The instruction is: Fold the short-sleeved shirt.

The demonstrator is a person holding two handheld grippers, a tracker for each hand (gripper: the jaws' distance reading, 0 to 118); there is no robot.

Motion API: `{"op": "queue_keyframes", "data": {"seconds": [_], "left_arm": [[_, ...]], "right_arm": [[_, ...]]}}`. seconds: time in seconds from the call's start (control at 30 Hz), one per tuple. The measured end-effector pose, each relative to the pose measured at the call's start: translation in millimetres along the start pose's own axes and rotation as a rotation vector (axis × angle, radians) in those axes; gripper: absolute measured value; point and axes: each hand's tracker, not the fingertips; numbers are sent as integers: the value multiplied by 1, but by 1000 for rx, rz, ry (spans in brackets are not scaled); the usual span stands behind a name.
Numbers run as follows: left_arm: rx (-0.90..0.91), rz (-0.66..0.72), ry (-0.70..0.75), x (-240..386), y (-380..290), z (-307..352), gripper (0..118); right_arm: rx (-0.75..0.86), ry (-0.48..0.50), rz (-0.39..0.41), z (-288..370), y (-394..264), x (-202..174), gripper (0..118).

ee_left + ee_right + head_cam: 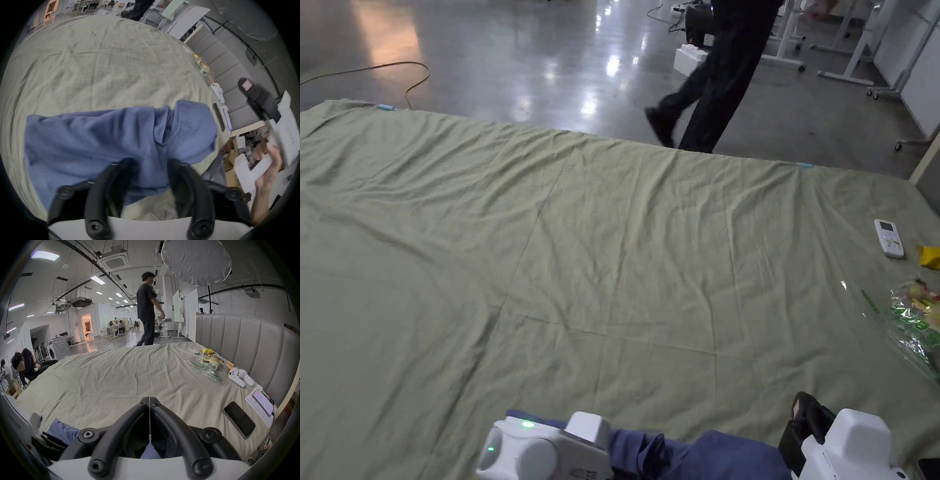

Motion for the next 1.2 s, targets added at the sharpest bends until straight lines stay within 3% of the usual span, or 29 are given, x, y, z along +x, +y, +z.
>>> {"op": "queue_keyframes", "data": {"seconds": [0.07, 0.27, 0.4, 0.67, 0.77, 0.87, 0.93, 0.97, 1.03, 1.07, 1.2], "left_arm": [[48, 42, -15, -16, 0, 23, 69], [182, 88, 115, -79, -1, 78, 73], [211, 169, 96, -121, -8, 92, 75], [179, 400, -174, -178, -27, 55, 76], [214, 398, -322, -180, -31, 43, 75], [211, 425, -341, -181, -31, 33, 75], [222, 425, -359, -182, -30, 29, 68], [224, 426, -351, -181, -29, 28, 58], [211, 411, -309, -180, -28, 23, 21], [200, 379, -247, -181, -29, 22, 18], [223, 417, -308, -187, -34, 27, 12]], "right_arm": [[4, -1, 1, 1, 1, 1, 1], [1, -8, -9, -1, 2, 5, 1], [6, -9, -15, -4, 4, 4, 1], [12, 8, 4, -8, 10, -3, 1], [13, 8, 7, -7, 12, -4, 1], [13, 7, 5, -6, 12, -5, 1], [9, 8, 2, -6, 12, -6, 1], [7, 9, 2, -6, 12, -7, 1], [5, 8, 5, -5, 11, -9, 1], [4, 10, 6, -5, 11, -9, 1], [1, 14, 10, -5, 10, -12, 1]]}}
